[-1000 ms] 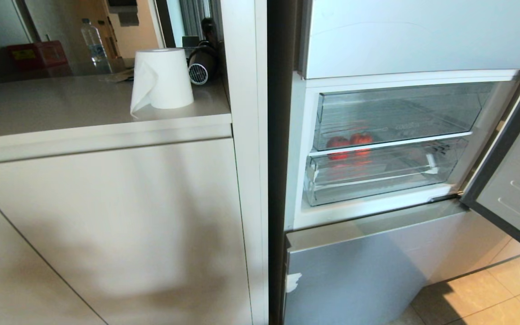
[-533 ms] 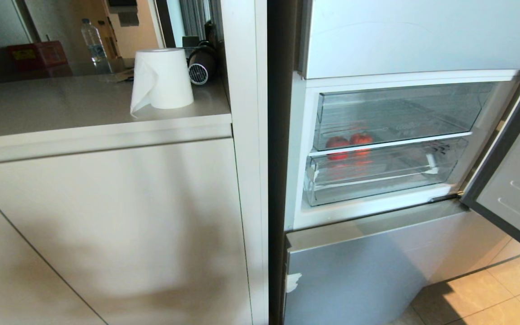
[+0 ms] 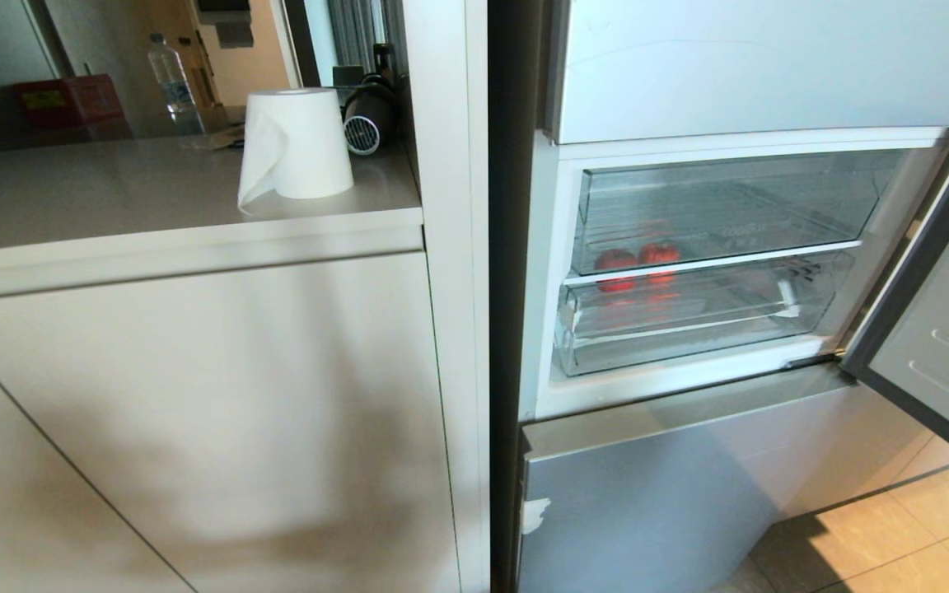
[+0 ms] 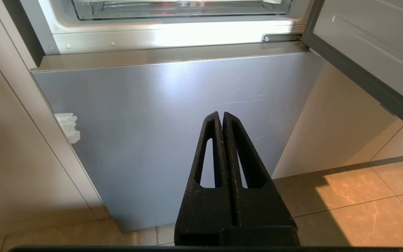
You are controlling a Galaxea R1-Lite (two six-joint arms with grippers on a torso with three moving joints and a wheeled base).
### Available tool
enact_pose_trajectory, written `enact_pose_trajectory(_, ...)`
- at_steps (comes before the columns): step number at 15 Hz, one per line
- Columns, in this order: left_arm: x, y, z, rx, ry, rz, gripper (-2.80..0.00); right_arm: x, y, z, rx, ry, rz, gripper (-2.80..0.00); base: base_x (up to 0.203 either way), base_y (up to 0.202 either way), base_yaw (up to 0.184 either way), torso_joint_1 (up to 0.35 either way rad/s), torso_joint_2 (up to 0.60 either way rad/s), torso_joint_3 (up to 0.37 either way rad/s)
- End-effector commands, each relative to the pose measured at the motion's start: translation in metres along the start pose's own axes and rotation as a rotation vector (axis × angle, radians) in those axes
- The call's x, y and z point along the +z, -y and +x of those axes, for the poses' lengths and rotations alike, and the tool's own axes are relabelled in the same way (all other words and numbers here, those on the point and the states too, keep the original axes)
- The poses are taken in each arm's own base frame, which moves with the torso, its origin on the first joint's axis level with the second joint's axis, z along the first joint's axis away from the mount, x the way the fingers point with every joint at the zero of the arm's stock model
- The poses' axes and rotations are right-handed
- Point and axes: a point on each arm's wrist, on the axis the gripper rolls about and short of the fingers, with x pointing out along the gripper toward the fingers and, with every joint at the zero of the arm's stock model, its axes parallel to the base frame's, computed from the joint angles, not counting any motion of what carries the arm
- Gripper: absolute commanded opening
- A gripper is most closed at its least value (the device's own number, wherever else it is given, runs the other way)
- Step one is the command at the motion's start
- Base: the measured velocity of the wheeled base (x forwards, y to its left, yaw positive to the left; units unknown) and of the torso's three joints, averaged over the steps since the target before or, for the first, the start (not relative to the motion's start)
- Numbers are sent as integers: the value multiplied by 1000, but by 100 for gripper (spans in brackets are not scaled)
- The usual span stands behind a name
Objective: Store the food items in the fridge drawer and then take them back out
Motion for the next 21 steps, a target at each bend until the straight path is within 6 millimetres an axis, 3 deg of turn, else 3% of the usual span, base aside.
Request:
enact_pose_trajectory(1, 0, 0, 0, 0, -1, 0, -280, 0, 0, 0, 4, -4, -6, -280, 0, 0, 0, 0, 0, 0)
enact_pose_trajectory(21, 0, 0, 0, 0, -1, 0, -280, -1, 0, 0, 13, -6, -74, -280, 0, 0, 0, 0, 0, 0)
